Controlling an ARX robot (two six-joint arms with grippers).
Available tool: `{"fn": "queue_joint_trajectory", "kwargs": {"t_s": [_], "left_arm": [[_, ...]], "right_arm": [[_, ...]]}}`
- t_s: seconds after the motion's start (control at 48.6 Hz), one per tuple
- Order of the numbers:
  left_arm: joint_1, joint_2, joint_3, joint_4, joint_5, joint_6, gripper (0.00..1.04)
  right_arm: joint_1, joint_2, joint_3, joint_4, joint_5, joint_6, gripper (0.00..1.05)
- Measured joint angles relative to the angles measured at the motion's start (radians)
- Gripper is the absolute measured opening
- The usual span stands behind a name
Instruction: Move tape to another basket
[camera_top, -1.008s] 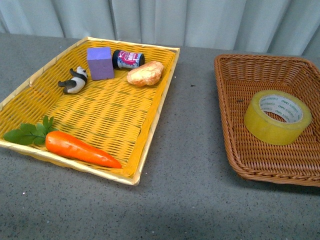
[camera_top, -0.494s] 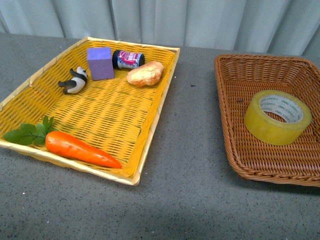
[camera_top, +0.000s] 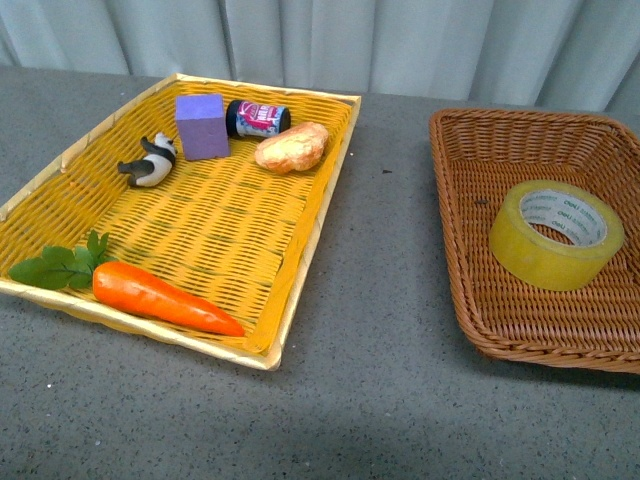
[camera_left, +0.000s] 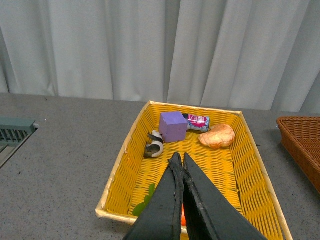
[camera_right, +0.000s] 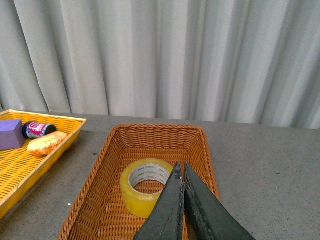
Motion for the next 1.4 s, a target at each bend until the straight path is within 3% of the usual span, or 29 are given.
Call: {"fn": "queue_joint_trajectory", "kwargs": {"t_s": [0.556, 0.823, 1.049, 1.091, 1.399], "left_arm": [[0.0, 0.0, 0.0, -0.001, 0.0, -0.001, 0.06], [0.0, 0.0, 0.0, -0.001, 0.0, 0.0, 0.47], [0.0, 0.0, 0.0, -0.001, 0.0, 0.0, 0.98], [0.0, 0.0, 0.0, -0.001, 0.0, 0.002, 0.99], [0.0, 0.0, 0.0, -0.001, 0.0, 0.002, 0.98]], "right_arm": [[0.0, -0.001, 0.0, 0.0, 0.0, -0.001, 0.02], [0.0, -0.001, 0.0, 0.0, 0.0, 0.0, 0.42], [0.0, -0.001, 0.0, 0.0, 0.0, 0.0, 0.93], [0.0, -0.001, 0.0, 0.0, 0.0, 0.001, 0.98], [0.0, -0.001, 0.0, 0.0, 0.0, 0.001, 0.96]]}}
